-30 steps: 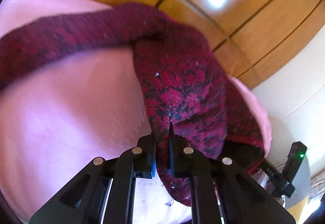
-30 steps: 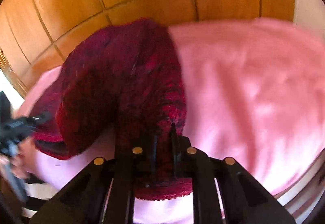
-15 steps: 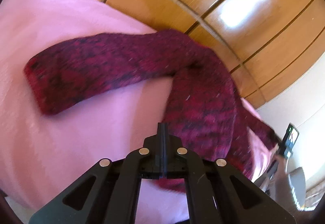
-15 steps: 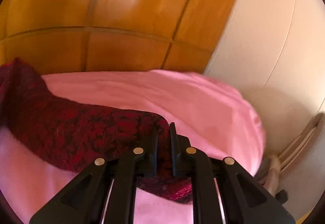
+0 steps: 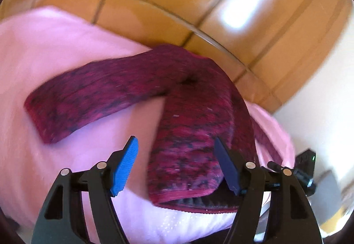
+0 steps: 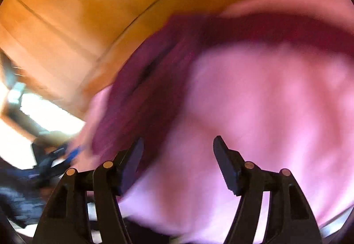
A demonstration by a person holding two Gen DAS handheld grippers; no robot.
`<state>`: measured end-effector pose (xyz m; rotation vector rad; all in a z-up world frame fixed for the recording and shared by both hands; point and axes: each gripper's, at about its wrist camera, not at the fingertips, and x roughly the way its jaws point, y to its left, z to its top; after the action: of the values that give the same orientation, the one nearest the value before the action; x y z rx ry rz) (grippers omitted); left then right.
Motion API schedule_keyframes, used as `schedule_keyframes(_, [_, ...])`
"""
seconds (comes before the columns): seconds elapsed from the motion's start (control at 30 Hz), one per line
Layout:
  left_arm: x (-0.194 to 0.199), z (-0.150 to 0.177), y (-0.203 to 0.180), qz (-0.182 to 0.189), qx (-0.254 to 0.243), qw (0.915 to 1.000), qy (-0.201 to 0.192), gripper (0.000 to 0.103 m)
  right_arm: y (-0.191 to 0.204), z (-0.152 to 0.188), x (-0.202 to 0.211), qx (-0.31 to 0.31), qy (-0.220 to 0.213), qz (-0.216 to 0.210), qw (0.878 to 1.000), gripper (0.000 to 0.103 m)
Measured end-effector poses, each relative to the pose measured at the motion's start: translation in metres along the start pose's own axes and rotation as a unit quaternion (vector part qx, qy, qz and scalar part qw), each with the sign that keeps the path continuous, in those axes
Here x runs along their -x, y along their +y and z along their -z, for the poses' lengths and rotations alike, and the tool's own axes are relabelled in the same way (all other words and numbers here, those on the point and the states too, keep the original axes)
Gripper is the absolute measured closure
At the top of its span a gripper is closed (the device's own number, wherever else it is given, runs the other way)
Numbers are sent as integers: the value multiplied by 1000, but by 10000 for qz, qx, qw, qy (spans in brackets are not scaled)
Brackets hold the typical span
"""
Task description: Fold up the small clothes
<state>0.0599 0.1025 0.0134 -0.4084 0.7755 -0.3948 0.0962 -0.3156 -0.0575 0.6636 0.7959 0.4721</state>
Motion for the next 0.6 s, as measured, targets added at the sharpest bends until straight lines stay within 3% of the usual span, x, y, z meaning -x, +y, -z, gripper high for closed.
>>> schedule_keyframes(0.03, [-7, 0, -9, -130, -266, 9995, 77, 23, 3, 10, -10, -217, 210, -330, 9990, 33])
schedule_keyframes(0.1, [-23, 3, -12, -387, -460, 9980, 213, 18, 9, 28, -27, -516, 351, -662, 9959, 23])
schedule_keyframes(0.2, [-45, 8, -10, -141, -299, 9979, 548, 18, 19, 36, -51, -575, 606, -638, 9945, 27])
schedule_keyframes(0.23, [-54, 11, -13, -214, -506, 9963, 666, 22, 26, 37, -55, -396, 578, -521, 9962, 33])
schedule_keyframes(0.27, [-60, 15, -15, -380, -666, 9944, 731, 33, 35, 36, -60, -124, 586, -350, 9976, 56])
schedule_keyframes(0.3, [-70, 19, -15, -505, -804, 9913, 910, 70, 39, 35, -63, -31, 622, -290, 9976, 78])
schedule_keyframes(0.33, [-79, 21, -14, -489, -864, 9885, 1139, 88, 46, 31, -62, 163, 596, -139, 9980, 81])
schedule_keyframes(0.43, [-67, 17, -5, -318, -687, 9926, 944, 96, 66, 25, -41, 726, 307, 51, 9969, 87])
schedule_keyframes(0.53, [-25, -1, 7, 441, -61, 9979, 481, 97, 94, 26, 11, 1504, -117, 260, 9882, 89])
schedule_keyframes(0.6, [-1, -2, 6, 780, 20, 9964, 326, 97, 98, 25, 47, 1863, -303, 375, 9813, 89])
